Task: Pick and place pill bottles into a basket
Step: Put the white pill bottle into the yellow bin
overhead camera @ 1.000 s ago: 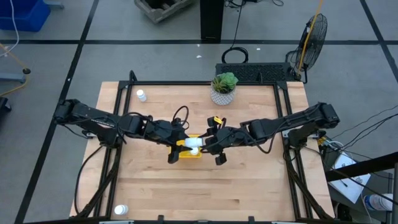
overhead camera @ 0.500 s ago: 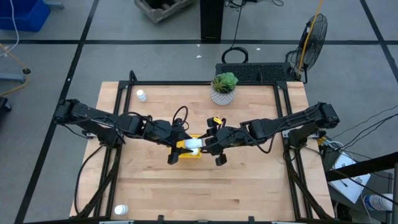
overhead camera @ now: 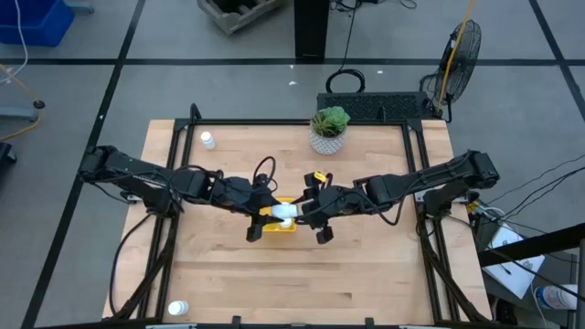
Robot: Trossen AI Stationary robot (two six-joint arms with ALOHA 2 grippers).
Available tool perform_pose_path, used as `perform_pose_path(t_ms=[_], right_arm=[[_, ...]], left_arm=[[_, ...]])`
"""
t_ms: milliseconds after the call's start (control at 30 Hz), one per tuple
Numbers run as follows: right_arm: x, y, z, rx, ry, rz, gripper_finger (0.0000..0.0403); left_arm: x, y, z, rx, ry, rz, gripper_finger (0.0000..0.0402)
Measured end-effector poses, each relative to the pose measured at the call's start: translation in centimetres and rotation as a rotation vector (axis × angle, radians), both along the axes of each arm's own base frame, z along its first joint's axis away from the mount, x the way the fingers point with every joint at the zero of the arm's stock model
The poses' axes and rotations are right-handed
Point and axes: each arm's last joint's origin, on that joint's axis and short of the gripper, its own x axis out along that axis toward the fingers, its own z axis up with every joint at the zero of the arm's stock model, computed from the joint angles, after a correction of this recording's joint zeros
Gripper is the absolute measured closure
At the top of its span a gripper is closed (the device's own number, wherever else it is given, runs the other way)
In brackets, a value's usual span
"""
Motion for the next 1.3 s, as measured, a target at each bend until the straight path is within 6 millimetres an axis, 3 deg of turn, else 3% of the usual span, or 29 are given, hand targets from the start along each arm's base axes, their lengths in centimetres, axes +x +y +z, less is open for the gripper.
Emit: perform_pose_path(t_ms=[167, 333, 533, 767, 1067, 1300], right_arm=[[-0.3, -0.2, 0.9, -0.015, -0.056, -0.052, 0.0153], [-0.6, -0.3, 1.5, -0.005, -0.079, -0.054, 0.012], [-0.9, 0.0, 2.8, -0.037, -0.183, -0.129, 0.0114], [-2.7, 0.1, 6.4, -0.012, -0.384, -0.228, 0.0113], [-6.5, -0.4, 9.8, 0.242, -0.459, -0.109, 0.0113], [-8.2, -0.3, 10.5, 0.372, -0.406, 0.042, 0.0112]], left_arm=[[0.2, 0.1, 0.3, 0.026, -0.035, 0.024, 0.0225], [0.2, 0.1, 0.3, 0.037, -0.044, 0.025, 0.0226], [0.3, 0.2, 0.5, 0.07, -0.061, 0.061, 0.0226], [0.4, 0.3, 0.8, 0.12, -0.099, 0.096, 0.0226], [0.4, -0.8, 1.0, 0.175, -0.158, 0.037, 0.0226], [0.2, -2.1, -0.1, 0.194, -0.31, -0.003, 0.0226]])
